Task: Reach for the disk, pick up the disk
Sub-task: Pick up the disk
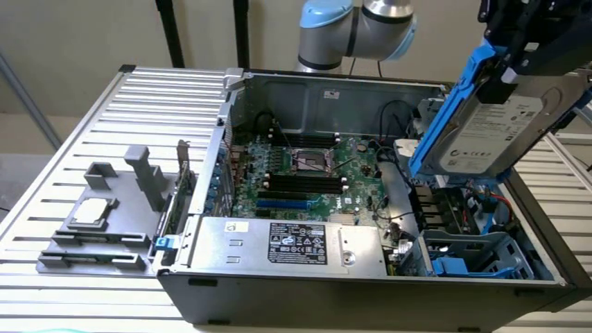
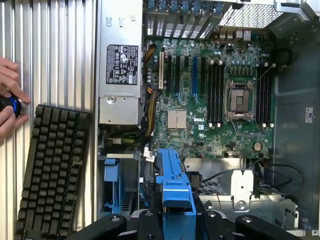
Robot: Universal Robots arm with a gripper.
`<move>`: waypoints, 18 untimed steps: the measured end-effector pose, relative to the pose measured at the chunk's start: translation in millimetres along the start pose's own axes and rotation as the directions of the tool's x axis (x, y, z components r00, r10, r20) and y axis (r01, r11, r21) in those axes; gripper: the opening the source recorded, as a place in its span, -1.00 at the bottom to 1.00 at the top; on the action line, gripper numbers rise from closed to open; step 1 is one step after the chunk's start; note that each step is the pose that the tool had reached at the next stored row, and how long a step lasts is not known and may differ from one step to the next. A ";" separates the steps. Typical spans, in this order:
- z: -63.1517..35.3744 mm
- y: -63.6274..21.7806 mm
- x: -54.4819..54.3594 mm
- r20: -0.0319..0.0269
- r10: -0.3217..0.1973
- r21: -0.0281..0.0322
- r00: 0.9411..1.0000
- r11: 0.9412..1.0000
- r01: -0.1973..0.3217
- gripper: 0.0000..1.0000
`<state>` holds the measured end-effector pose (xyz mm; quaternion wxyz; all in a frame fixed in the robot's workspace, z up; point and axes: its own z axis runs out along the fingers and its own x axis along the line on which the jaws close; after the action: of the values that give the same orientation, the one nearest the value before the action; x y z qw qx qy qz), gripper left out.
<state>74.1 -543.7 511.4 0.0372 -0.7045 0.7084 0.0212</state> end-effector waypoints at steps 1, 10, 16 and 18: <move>-1.2 -3.4 2.2 0.000 0.000 0.000 1.000 1.000 0.000 -0.35; -4.8 -16.0 32.7 0.000 0.000 0.000 1.000 1.000 0.000 -0.35; -3.9 -18.6 49.2 0.000 0.000 0.004 1.000 1.000 0.000 -0.35; -2.0 -19.0 50.4 0.000 -0.001 0.010 1.000 1.000 0.001 -0.35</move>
<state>92.8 -594.3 509.6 0.0407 -0.7046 0.7082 0.0177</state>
